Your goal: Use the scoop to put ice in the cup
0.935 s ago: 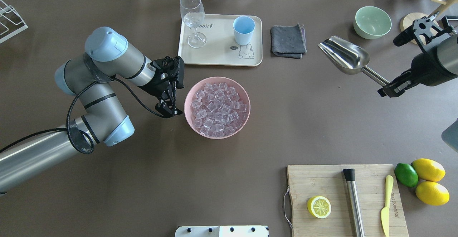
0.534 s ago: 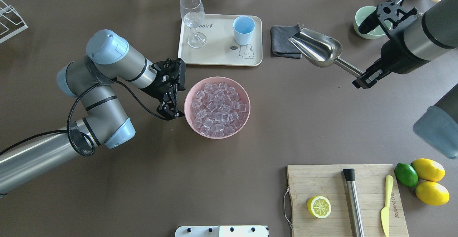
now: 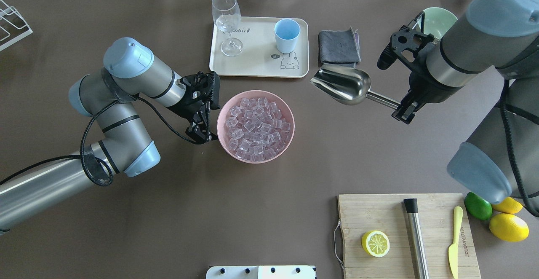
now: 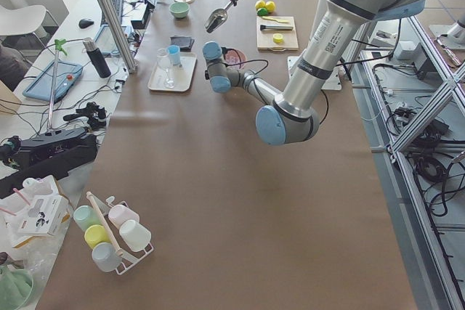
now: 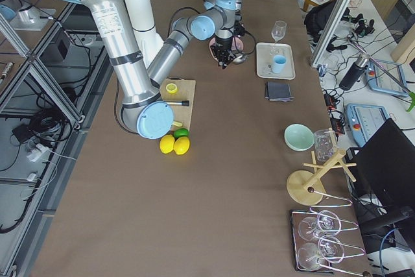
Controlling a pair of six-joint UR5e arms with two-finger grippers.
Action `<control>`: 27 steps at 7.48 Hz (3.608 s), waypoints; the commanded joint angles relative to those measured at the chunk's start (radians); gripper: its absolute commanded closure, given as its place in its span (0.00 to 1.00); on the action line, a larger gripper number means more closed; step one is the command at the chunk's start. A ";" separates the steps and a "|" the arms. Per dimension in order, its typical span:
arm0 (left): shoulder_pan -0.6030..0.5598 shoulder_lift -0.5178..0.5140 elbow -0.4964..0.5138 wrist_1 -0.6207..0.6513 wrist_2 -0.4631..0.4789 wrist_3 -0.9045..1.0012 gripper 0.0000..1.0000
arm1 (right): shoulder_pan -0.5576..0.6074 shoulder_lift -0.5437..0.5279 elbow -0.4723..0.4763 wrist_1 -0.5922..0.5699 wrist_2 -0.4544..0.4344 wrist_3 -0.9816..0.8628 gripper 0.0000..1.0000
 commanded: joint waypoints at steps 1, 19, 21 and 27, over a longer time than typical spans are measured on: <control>0.003 -0.002 -0.001 0.000 -0.004 0.000 0.01 | -0.070 0.201 0.017 -0.351 -0.119 -0.201 1.00; 0.004 0.008 -0.007 -0.003 -0.005 0.001 0.01 | -0.305 0.681 -0.334 -0.817 -0.555 -0.391 1.00; 0.004 0.008 -0.007 -0.005 -0.005 0.001 0.01 | -0.302 0.623 -0.184 -0.880 -0.565 -0.392 1.00; 0.003 0.008 -0.007 -0.005 -0.005 0.001 0.01 | -0.300 0.696 -0.277 -0.850 -0.559 -0.374 1.00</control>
